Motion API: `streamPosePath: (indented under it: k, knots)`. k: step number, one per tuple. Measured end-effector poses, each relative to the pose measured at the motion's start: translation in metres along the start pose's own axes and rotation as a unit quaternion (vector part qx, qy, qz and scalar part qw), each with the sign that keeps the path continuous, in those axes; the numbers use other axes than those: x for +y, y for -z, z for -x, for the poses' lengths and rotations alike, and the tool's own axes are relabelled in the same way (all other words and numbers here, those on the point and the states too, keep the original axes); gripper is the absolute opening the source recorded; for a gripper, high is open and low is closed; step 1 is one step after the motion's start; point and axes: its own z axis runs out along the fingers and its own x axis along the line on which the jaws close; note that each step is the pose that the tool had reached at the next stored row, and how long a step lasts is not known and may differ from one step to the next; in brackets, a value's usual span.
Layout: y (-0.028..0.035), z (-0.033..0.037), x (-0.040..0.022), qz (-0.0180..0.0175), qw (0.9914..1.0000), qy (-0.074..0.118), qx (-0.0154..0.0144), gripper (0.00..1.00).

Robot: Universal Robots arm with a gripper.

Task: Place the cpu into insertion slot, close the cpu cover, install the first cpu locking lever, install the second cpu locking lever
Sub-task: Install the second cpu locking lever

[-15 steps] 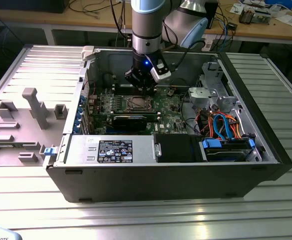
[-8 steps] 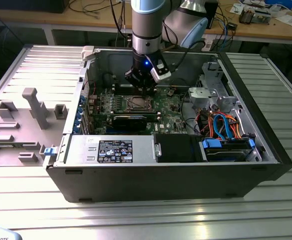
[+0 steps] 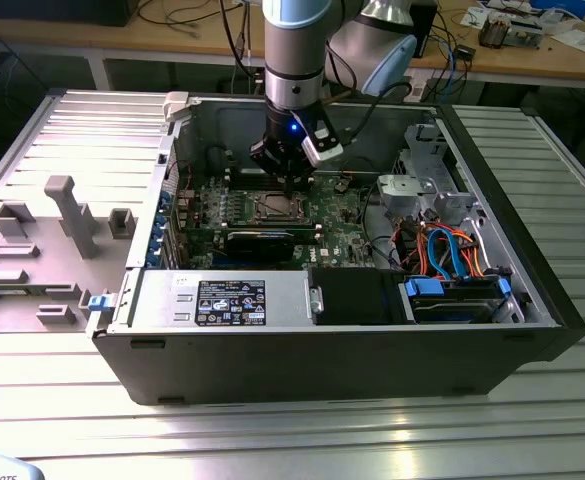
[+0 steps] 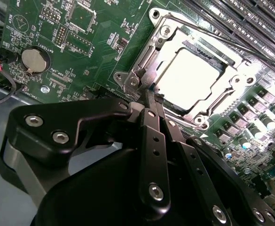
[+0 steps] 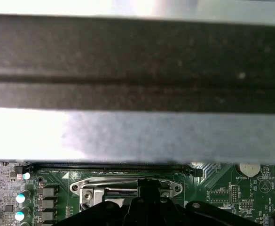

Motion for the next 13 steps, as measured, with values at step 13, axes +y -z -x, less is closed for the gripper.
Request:
streamPosePath:
  k: [13]
  knots:
    - [0.0094, 0.0005, -0.0010, 0.0000, 1.00000, 0.000, 0.0000, 0.11]
